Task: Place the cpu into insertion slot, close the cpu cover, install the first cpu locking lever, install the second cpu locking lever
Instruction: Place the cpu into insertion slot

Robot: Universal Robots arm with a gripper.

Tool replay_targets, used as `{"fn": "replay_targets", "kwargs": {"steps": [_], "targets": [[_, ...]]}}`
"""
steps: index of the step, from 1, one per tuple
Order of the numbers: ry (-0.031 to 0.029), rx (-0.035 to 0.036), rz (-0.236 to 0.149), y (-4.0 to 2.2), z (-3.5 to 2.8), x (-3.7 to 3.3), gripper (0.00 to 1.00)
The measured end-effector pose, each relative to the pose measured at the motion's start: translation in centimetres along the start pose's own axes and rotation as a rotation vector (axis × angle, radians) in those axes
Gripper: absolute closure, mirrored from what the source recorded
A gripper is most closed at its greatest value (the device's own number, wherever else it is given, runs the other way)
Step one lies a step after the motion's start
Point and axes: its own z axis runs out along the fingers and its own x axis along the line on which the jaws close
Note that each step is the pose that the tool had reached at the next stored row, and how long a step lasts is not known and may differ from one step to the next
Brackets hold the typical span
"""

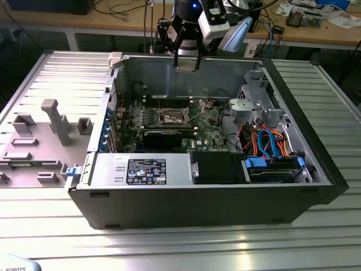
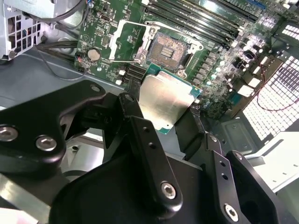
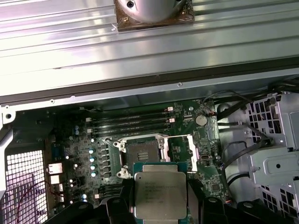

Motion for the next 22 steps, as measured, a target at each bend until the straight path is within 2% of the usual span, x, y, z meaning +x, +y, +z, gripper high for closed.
{"fn": "replay_targets", "kwargs": {"steps": [15,22], "targets": [[-0.0008,-0.0002,0.009,0.00,0.01,0.00,0.46],[-0.0027,-0.0006,0.030,-0.01,0.03,0.00,0.46]]}}
